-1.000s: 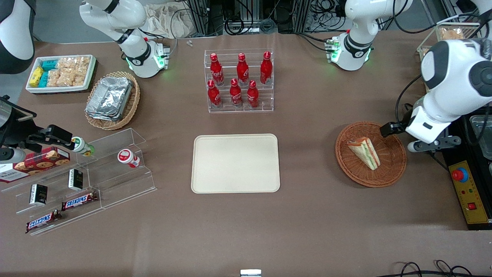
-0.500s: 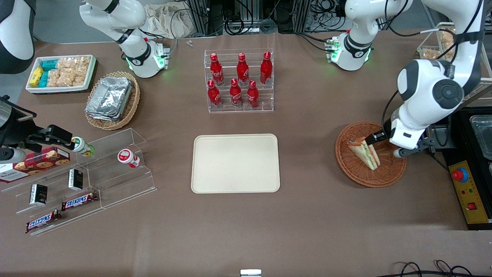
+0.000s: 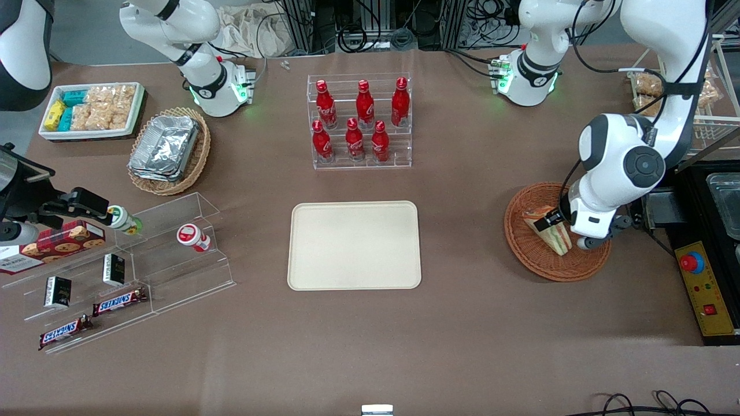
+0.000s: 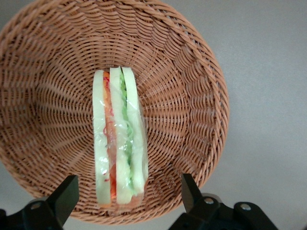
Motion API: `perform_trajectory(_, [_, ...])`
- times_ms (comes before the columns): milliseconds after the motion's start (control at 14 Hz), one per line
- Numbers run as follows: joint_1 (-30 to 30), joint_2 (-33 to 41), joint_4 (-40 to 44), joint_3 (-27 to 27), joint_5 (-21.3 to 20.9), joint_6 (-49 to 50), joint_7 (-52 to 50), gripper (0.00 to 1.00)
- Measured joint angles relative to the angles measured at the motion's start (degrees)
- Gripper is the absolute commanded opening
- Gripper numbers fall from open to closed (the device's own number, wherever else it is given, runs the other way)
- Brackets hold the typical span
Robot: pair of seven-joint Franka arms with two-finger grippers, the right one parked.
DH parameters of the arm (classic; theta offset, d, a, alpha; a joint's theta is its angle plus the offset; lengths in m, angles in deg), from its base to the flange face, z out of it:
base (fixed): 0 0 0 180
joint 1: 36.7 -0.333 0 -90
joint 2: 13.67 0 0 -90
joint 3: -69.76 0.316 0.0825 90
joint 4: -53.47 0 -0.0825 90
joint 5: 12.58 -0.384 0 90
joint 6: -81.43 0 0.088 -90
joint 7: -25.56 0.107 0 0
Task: Place sandwich from basket to tray
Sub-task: 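Lower the open left gripper around the wrapped sandwich and close it, then lift the sandwich out of the basket with the left gripper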
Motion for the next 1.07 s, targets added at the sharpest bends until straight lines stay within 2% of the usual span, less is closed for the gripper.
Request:
perform_trajectory(214, [-0.01,-2.11,-0.17,0.1,0.0,-2.23,-0.23,0.95])
perform_trajectory(357, [-0.02,-3.05,-0.44,0.17,0.0,-3.24,-0.26,0.89])
perform_trajectory(786, [-0.19,-3.47,-0.78,0.54,-0.46,-3.45,-0.27,0.27])
perform_trajectory(1000, [-0.28,-3.19,-0.7,0.6,-0.48,-2.84,-0.37,0.04])
perform_trajectory(1071, [-0.41,-2.67,-0.28,0.61,-0.48,-1.21,-0.49,0.02])
